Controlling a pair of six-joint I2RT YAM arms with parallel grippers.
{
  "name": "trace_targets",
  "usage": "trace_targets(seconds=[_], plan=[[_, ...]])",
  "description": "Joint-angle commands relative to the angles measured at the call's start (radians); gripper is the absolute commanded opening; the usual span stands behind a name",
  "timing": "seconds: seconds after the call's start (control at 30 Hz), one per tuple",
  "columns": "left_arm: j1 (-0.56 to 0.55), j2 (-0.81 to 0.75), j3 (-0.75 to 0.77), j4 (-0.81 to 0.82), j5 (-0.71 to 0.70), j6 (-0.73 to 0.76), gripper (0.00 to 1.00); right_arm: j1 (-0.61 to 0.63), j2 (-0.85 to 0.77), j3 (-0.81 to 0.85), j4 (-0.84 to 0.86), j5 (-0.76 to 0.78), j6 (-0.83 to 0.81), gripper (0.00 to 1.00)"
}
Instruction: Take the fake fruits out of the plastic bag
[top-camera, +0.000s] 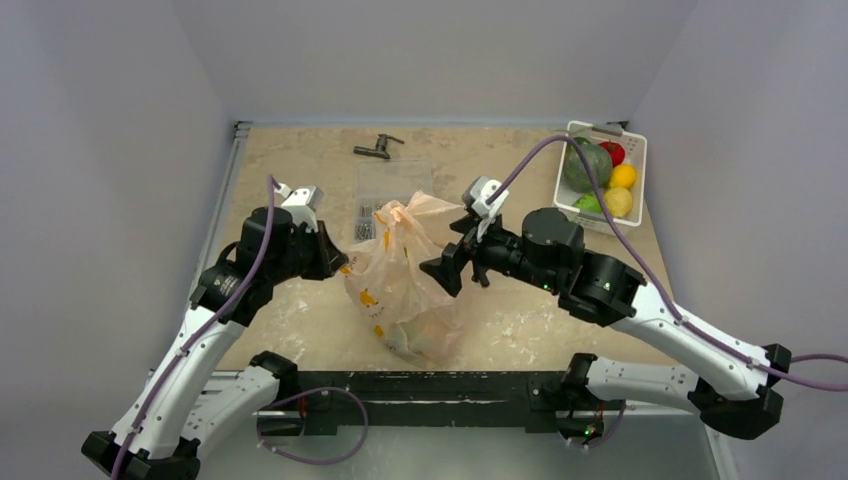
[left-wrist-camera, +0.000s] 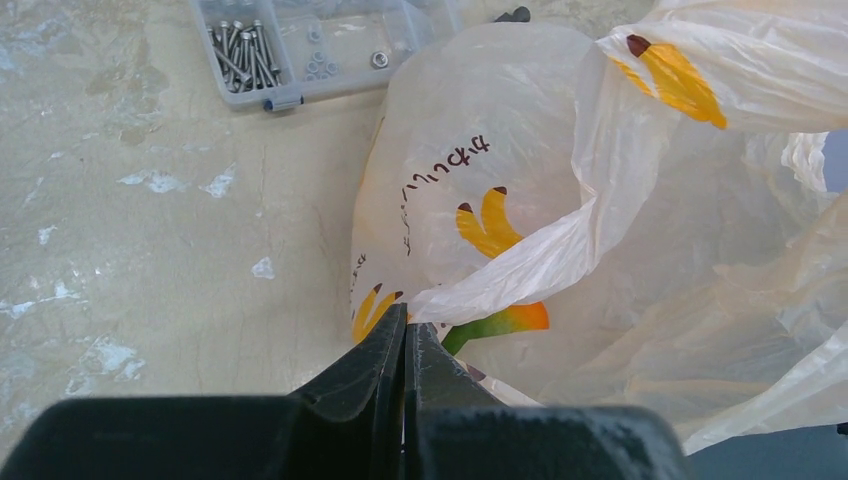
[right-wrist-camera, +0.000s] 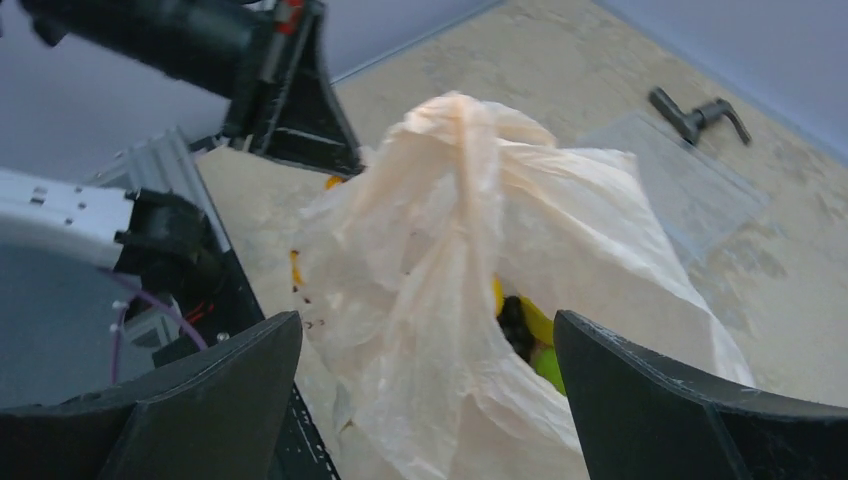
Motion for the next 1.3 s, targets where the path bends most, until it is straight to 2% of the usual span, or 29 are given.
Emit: trace_targets(seconds=[0.0, 0.07, 0.17, 0.3, 0.47, 0.53, 0.6, 0.67, 0.73, 0.8, 0.83, 0.9, 0.97, 1.07, 1.1, 1.13, 1.17, 1.27], plan=[[0.005, -0.01, -0.003, 0.034, 0.022, -0.021, 0.0, 0.152, 0.043, -0.04, 0.115, -0.076, -0.188, 0.97], [0.006, -0.007, -0.002, 0.03, 0.027, -0.026, 0.0, 0.22, 0.068, -0.066, 0.165, -0.04, -0.271, 0.98], [0.006, -0.003, -0.002, 0.037, 0.04, -0.031, 0.0, 0.301, 0.141, -0.053, 0.184, 0.104, -0.379, 0.99], [0.006, 0.005, 0.005, 0.039, 0.052, -0.037, 0.0, 0.311, 0.252, -0.073, 0.218, 0.268, -0.477, 0.99], [0.005, -0.005, 0.023, 0.032, 0.054, -0.027, 0.0, 0.312, 0.398, -0.134, 0.203, 0.383, -0.433, 0.99], [0.005, -0.008, 0.029, 0.024, 0.052, -0.027, 0.0, 0.311, 0.444, -0.136, 0.157, 0.362, -0.369, 0.97], [0.006, -0.013, 0.034, 0.015, 0.048, -0.023, 0.0, 0.313, 0.451, -0.156, 0.132, 0.261, -0.287, 0.87], [0.006, -0.023, 0.037, 0.012, 0.025, -0.015, 0.0, 0.314, 0.415, -0.21, 0.157, 0.104, -0.255, 0.73], [0.006, -0.037, 0.03, 0.01, -0.003, -0.012, 0.0, 0.314, 0.342, -0.282, 0.214, -0.014, -0.217, 0.49], [0.005, -0.062, 0.015, 0.02, -0.021, -0.024, 0.0, 0.308, 0.28, -0.348, 0.296, -0.174, -0.155, 0.39], [0.006, -0.069, 0.005, 0.034, -0.024, -0.029, 0.0, 0.301, 0.261, -0.37, 0.326, -0.25, -0.132, 0.29], [0.005, -0.093, -0.012, 0.053, -0.035, -0.033, 0.0, 0.263, 0.239, -0.427, 0.433, -0.448, -0.057, 0.04], [0.005, -0.115, -0.033, 0.068, -0.063, -0.041, 0.0, 0.223, 0.238, -0.498, 0.568, -0.607, 0.026, 0.0], [0.005, -0.126, -0.044, 0.056, -0.044, -0.051, 0.0, 0.187, 0.231, -0.548, 0.669, -0.716, 0.114, 0.0], [0.005, -0.124, -0.041, 0.041, -0.037, -0.052, 0.0, 0.173, 0.224, -0.568, 0.749, -0.77, 0.158, 0.0], [0.005, -0.123, -0.035, 0.023, -0.03, -0.05, 0.08, 0.159, 0.218, -0.589, 0.794, -0.816, 0.207, 0.0], [0.006, -0.123, -0.026, -0.004, -0.025, -0.053, 0.22, 0.144, 0.216, -0.605, 0.863, -0.854, 0.254, 0.0], [0.004, -0.129, 0.009, -0.107, -0.006, -0.094, 0.71, 0.109, 0.223, -0.599, 0.841, -0.858, 0.287, 0.0]])
